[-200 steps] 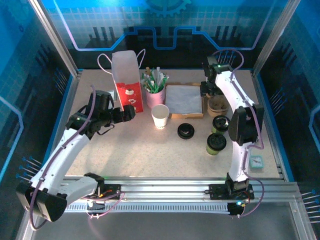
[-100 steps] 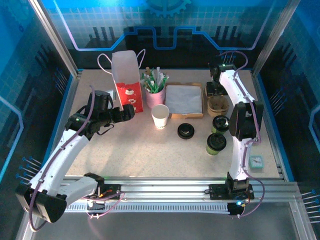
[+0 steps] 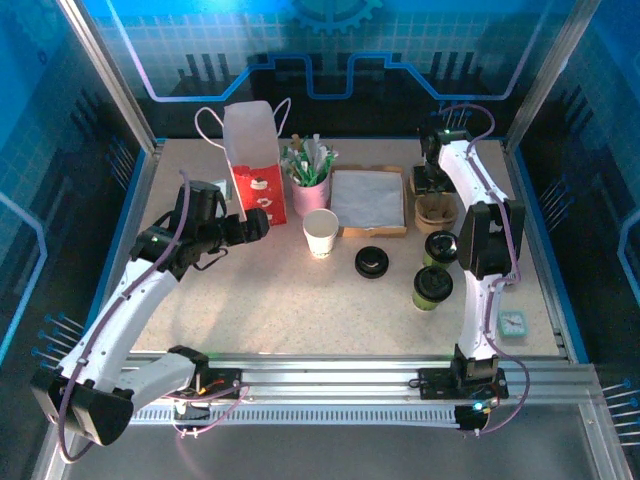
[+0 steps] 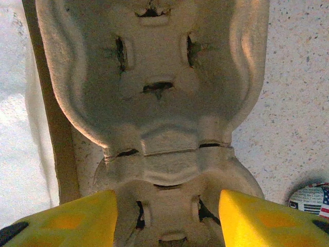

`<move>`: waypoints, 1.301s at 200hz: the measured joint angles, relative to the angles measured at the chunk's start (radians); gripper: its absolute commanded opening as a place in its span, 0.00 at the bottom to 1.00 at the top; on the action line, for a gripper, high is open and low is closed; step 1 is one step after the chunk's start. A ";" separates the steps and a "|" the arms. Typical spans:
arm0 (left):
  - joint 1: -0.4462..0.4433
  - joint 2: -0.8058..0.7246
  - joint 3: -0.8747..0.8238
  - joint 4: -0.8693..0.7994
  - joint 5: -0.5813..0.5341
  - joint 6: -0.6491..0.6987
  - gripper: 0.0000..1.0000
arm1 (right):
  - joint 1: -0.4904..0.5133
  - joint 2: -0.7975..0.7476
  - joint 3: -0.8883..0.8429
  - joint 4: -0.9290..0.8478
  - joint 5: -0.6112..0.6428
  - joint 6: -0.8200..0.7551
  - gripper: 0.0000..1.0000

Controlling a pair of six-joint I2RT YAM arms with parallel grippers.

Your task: Pack the takeout coffee

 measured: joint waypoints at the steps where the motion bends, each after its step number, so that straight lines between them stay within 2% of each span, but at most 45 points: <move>1: 0.000 0.000 0.000 0.000 0.000 0.000 0.99 | 0.000 0.000 0.000 0.000 0.000 0.000 0.55; 260: 0.000 0.000 0.000 0.000 -0.011 0.003 0.99 | -0.022 0.035 0.000 0.024 -0.021 -0.006 0.50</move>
